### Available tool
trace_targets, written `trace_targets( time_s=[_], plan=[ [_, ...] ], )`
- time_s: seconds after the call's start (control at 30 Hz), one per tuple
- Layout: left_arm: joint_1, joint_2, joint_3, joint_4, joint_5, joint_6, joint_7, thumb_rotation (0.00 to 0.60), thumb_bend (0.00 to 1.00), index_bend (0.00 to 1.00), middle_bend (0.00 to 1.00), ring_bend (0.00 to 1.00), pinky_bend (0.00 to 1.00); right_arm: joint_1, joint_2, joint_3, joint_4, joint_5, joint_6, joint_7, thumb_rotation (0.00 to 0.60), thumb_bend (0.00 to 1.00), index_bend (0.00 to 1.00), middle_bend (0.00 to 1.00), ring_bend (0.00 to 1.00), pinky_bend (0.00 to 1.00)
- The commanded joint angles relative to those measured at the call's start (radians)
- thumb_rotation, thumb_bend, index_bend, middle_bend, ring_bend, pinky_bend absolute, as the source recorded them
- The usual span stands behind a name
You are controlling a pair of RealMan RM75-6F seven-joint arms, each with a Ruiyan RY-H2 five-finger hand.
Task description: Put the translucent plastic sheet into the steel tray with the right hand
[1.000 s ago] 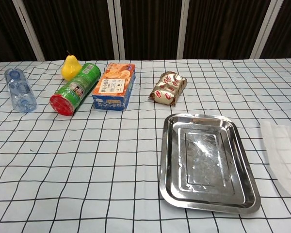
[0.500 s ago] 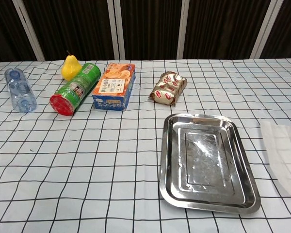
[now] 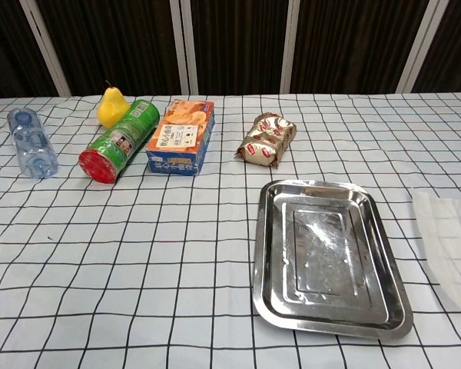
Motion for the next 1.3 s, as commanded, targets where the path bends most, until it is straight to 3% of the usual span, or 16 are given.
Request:
trace_targets(
  time_s=[0.03,0.37,0.83,0.93,1.2,1.3],
  plan=[
    [0.0,0.0,0.0,-0.001,-0.002,0.0,-0.001,0.6,0.01,0.0,0.0,0.0,0.0,-0.002,-0.021,-0.007,0.023,0.001,-0.007,-0.01,0.6,0.24,0.19,0.0,0.0,0.0],
    [0.0,0.0,-0.001,-0.004,-0.006,-0.003,0.002,0.6,0.01,0.0,0.0,0.0,0.0,-0.002,-0.058,-0.009,0.074,0.021,-0.03,-0.042,0.6,0.24,0.19,0.0,0.0,0.0],
    [0.001,0.001,-0.003,-0.007,-0.012,-0.004,0.003,0.6,0.01,0.0,0.0,0.0,0.0,0.02,-0.133,0.015,0.198,0.039,-0.03,0.015,0.6,0.27,0.31,0.04,0.0,0.0],
    [0.001,0.001,-0.003,-0.007,-0.012,-0.005,0.004,0.6,0.01,0.0,0.0,0.0,0.0,0.023,-0.143,0.014,0.213,0.034,-0.027,0.026,0.6,0.32,0.37,0.07,0.0,0.0],
    [0.001,0.002,-0.003,-0.009,-0.013,-0.006,0.003,0.6,0.01,0.0,0.0,0.0,0.0,0.032,-0.164,-0.002,0.252,-0.028,0.037,0.12,0.6,0.48,0.65,0.18,0.0,0.0],
    [0.001,0.002,-0.003,-0.008,-0.013,-0.006,0.003,0.6,0.01,0.0,0.0,0.0,0.0,0.033,-0.167,-0.007,0.261,-0.041,0.054,0.137,0.6,0.5,0.69,0.2,0.01,0.0]
  ],
)
